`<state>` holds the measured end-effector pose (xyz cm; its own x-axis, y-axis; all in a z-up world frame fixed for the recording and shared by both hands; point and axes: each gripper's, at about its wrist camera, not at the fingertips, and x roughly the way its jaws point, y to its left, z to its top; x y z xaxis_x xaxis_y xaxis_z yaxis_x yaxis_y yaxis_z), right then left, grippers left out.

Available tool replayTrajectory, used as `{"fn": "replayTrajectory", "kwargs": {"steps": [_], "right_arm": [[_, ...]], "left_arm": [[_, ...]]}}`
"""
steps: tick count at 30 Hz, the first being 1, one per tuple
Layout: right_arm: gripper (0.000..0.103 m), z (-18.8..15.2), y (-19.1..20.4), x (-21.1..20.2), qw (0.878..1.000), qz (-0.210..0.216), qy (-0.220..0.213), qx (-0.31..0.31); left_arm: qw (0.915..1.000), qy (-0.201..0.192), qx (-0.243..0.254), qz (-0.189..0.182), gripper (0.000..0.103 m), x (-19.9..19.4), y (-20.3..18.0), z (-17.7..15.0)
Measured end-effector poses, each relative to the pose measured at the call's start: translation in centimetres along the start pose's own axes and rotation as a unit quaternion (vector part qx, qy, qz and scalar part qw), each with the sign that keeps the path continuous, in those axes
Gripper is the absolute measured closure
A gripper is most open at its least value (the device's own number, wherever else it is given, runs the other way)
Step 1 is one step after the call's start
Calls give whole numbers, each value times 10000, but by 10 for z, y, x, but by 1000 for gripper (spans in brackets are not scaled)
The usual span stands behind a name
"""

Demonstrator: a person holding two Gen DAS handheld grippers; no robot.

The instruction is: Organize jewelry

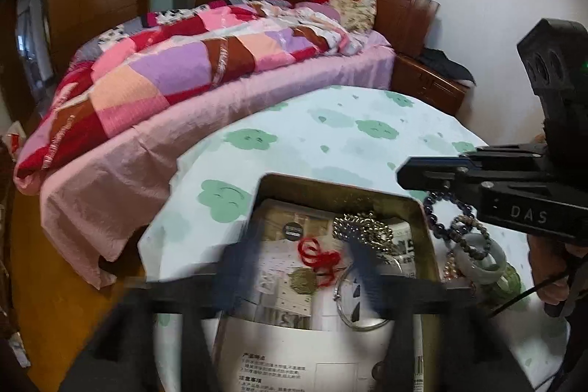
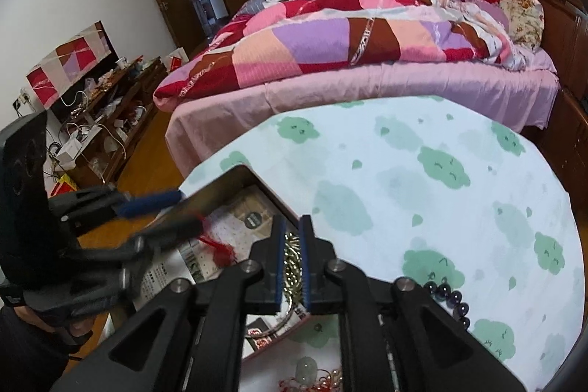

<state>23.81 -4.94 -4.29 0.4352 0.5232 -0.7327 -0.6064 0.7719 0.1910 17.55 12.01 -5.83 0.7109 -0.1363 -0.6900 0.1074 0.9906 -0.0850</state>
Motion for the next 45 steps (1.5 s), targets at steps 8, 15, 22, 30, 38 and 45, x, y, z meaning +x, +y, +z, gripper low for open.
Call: {"fn": "replayTrajectory", "kwargs": {"steps": [8,15,22,30,38,45], "right_arm": [[58,-21,-10,-28,9995,-293,-57,38],[38,-60,-32,-61,9971,-649,-96,380],[38,-104,-62,-78,9904,-1034,53,921],[38,-146,-73,-80,9841,-1177,169,1319],[38,-160,-62,-81,9859,-1134,108,1226],[38,-163,-58,-87,9860,-1144,-17,1215]], "left_arm": [[9993,-286,-195,127,25,-19,10,-7],[9946,-412,-581,759,25,-37,28,-29],[9901,-421,-669,1163,25,-52,27,-50],[9862,-134,-735,1475,25,-46,16,-55],[9901,-347,-490,1265,25,-63,-17,-53],[9972,-437,-65,608,25,-56,-76,-49]]}}
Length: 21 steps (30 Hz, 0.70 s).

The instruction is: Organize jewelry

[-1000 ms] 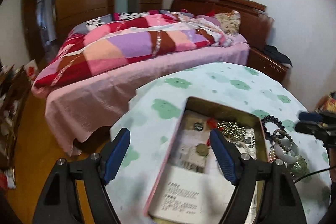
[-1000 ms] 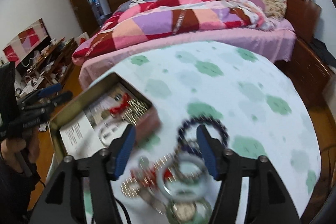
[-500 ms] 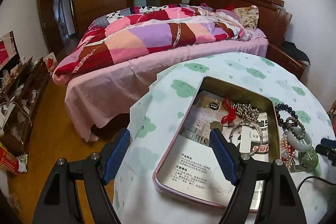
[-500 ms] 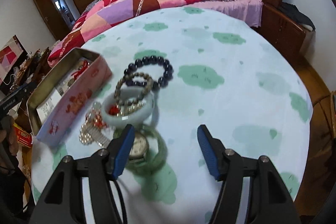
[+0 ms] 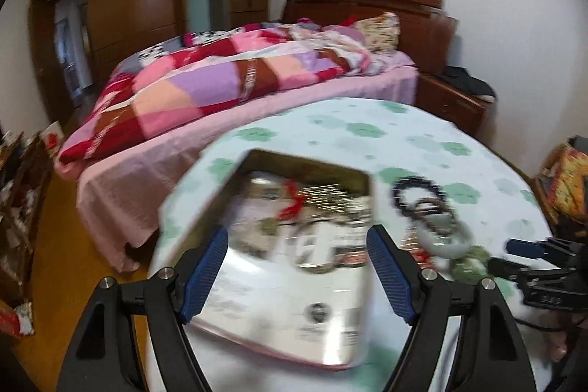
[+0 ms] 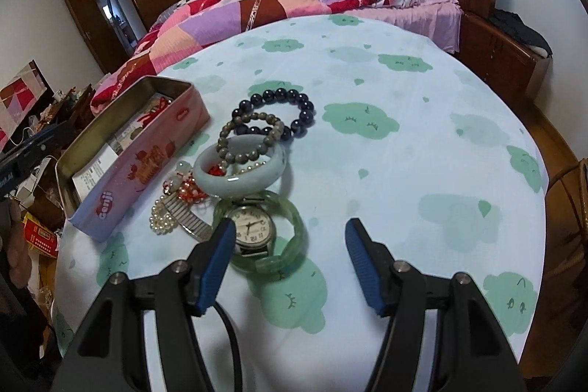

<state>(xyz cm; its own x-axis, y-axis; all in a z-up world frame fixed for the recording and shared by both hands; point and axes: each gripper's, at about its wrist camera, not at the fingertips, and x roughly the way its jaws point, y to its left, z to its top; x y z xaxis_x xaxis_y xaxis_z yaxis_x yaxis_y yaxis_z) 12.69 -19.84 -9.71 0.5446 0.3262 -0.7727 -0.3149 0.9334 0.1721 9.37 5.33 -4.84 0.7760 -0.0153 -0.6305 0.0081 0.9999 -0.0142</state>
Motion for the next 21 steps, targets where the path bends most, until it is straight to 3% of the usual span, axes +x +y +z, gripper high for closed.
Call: {"fn": "replayTrajectory", "kwargs": {"steps": [6,13,16,21], "right_arm": [[39,3,-2,10,10000,37,60,45],[88,4,-9,22,9993,180,308,146],[92,-1,-13,19,9992,232,278,177],[94,-7,-5,15,9996,76,258,-82]], "left_arm": [[9965,81,590,-585,28,18,-55,1],[9884,388,828,-1216,36,42,-90,0],[9809,579,1016,-1558,36,51,-107,-5],[9760,798,1204,-1632,36,66,-126,-9]]}}
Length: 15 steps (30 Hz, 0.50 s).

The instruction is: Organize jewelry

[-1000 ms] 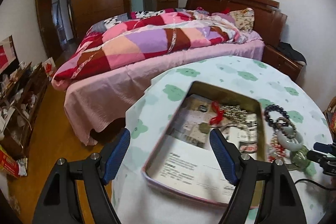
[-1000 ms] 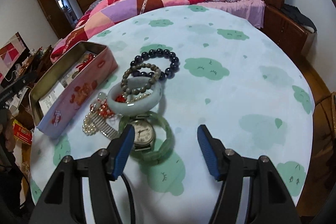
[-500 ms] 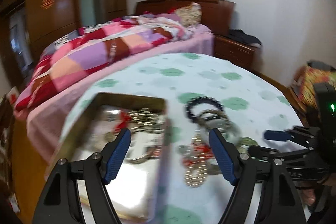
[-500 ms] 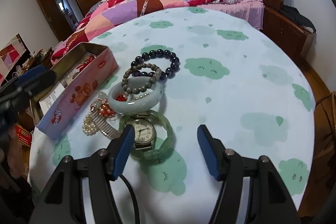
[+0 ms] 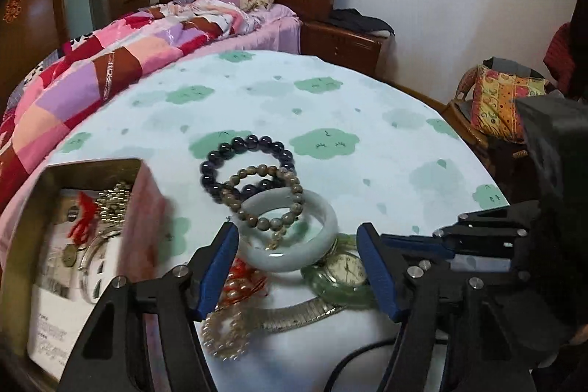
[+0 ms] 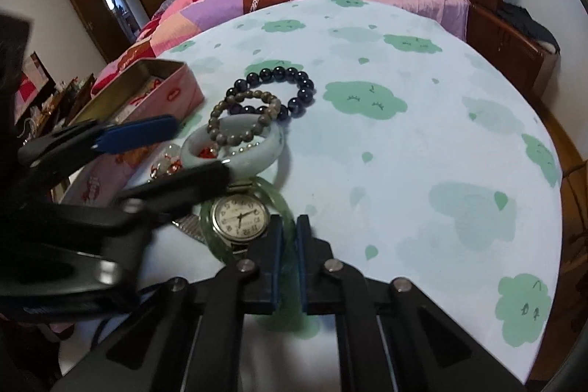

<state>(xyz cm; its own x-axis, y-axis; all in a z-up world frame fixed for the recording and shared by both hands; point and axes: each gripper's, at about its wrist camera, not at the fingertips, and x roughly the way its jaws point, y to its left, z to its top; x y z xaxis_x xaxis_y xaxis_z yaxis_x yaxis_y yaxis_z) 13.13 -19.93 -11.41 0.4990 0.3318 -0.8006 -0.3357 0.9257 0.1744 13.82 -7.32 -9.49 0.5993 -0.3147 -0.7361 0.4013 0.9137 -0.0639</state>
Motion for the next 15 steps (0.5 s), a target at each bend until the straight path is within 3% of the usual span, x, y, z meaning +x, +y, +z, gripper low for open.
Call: {"fn": "replayTrajectory", "kwargs": {"steps": [7,12,15], "right_arm": [[95,-4,-2,-6,9988,-453,54,-185],[95,-4,-18,-10,9986,-533,53,24],[95,-4,-21,-10,9987,-510,49,45]], "left_arm": [[9998,116,143,-78,43,8,-6,2],[9985,166,494,-156,43,10,-18,-1],[9986,238,329,-328,43,17,-16,0]]}}
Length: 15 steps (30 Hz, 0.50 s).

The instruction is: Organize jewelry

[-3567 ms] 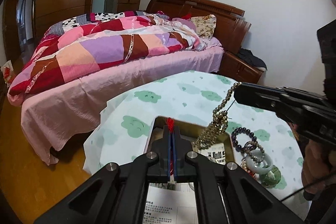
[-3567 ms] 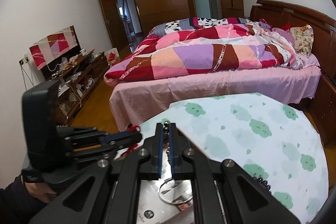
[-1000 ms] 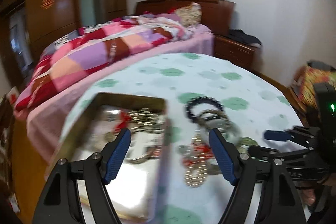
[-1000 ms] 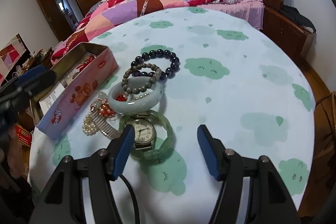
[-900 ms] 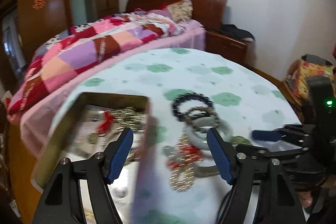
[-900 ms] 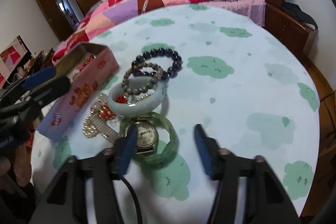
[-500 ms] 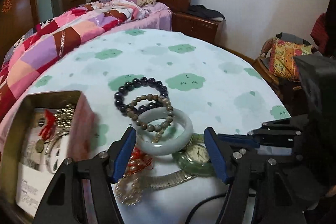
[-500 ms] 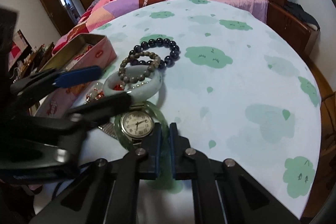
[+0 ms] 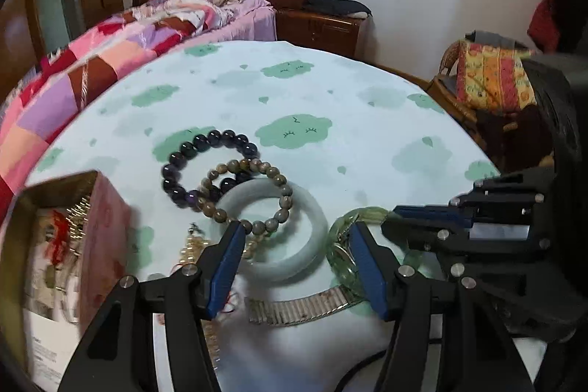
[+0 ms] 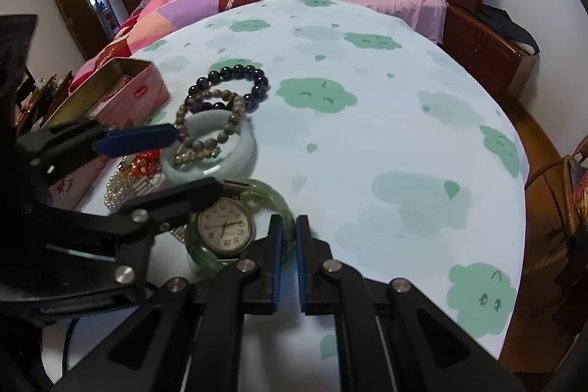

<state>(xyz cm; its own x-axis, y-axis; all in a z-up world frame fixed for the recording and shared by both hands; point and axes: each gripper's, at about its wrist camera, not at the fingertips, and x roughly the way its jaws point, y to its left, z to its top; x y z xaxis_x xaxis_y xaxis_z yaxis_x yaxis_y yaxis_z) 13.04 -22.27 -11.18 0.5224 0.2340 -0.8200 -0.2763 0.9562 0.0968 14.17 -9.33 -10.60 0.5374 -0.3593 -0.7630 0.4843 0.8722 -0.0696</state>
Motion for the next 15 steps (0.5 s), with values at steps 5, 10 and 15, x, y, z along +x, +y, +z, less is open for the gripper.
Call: {"fn": "replayTrajectory", "kwargs": {"steps": [5,10,15], "right_arm": [[95,0,-9,-2,10000,-83,23,33],[95,0,-12,-2,10000,-66,37,7],[95,0,-18,-4,10000,-66,54,32]], "left_arm": [[9995,-176,-207,144,43,-7,10,4],[9994,-220,-169,206,43,-8,17,11],[9998,-141,101,139,43,0,11,15]]}}
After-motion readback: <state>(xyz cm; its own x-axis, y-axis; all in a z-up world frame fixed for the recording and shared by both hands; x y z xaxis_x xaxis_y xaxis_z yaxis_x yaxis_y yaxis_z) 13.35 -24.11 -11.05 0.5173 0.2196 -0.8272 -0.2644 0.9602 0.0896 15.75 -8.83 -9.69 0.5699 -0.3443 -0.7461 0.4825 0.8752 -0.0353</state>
